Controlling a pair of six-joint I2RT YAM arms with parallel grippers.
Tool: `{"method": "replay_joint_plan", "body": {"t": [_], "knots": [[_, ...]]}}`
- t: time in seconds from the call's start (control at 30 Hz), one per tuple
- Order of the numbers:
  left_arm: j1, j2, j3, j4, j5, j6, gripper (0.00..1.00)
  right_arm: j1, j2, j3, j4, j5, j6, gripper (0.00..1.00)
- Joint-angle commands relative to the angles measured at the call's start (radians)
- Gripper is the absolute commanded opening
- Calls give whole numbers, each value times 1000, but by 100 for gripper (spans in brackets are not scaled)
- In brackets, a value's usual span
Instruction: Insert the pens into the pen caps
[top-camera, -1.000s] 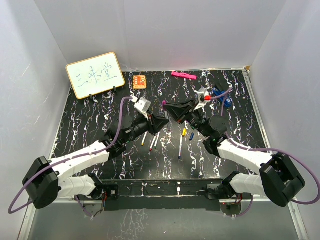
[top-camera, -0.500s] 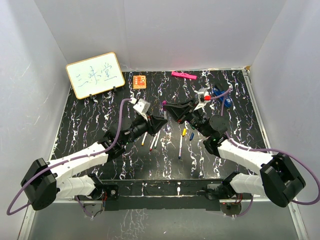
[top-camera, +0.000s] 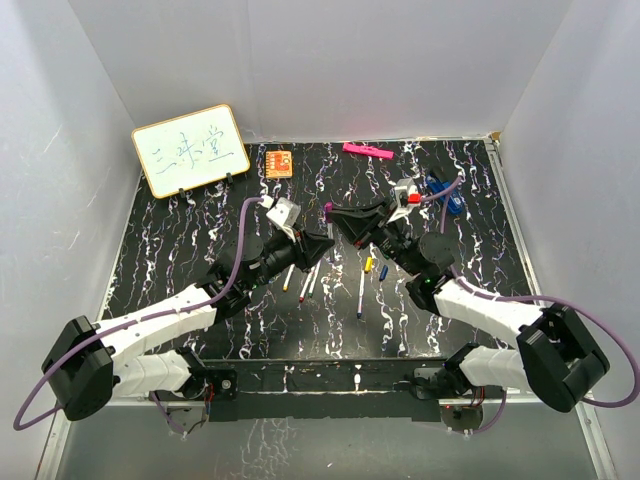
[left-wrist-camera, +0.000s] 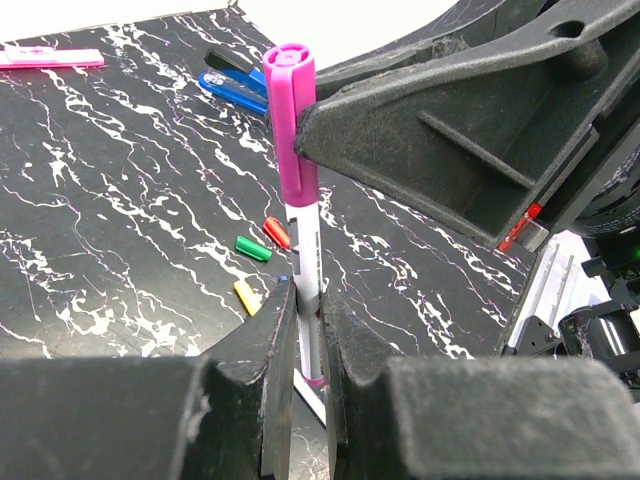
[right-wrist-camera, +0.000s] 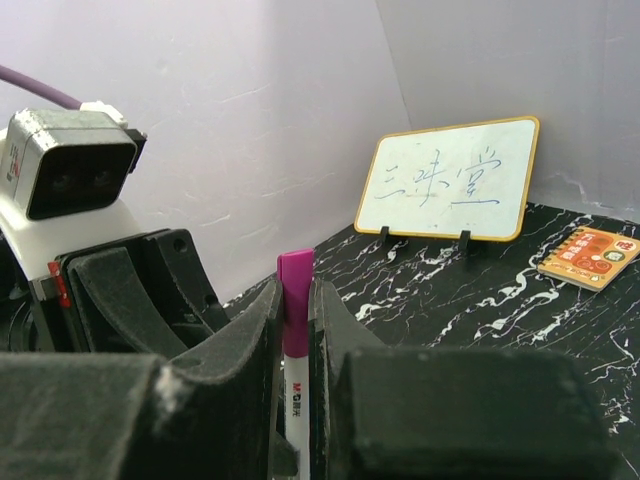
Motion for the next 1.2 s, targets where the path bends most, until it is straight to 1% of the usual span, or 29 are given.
{"method": "replay_joint_plan", "body": {"t": [0.0,0.1,0.33,0.5,0.57,0.6,0.73,0.83,0.9,0.97,1.03,1.07,1.1,1.17], "knots": [[24,-80,77,367,-44,-14,0,14,64,-90,-217,-161,-34,0],[32,-81,81,381,-45,-21,0,14,74,-100,-206,-176,-37,0],[39,-84,85,364,-40,-25,0,14,53,-112,-191,-142,-31,0],[39,-80,86,277,-23,-24,0,13,29,-69,-200,-95,-46,0],[40,-83,82,213,-22,-26,0,13,12,-22,-208,-65,-67,11],[40,-84,77,187,-22,-29,0,13,2,3,-217,-45,-83,13],[39,-88,51,50,-53,-42,0,14,-53,103,-254,59,-172,18],[39,-82,19,-28,-102,-55,0,14,-94,153,-275,158,-242,23],[39,-78,3,-55,-134,-65,0,13,-113,169,-276,225,-277,33],[40,-69,-6,-71,-157,-67,0,14,-125,178,-278,275,-300,63],[40,-55,-8,-80,-179,-64,0,14,-131,179,-277,303,-315,81],[42,-48,-6,-87,-190,-58,0,13,-131,180,-277,311,-317,93],[43,-36,-1,-94,-200,-52,0,14,-130,182,-277,317,-317,97],[52,-12,14,-114,-214,-36,0,12,-126,182,-274,340,-308,98]]}}
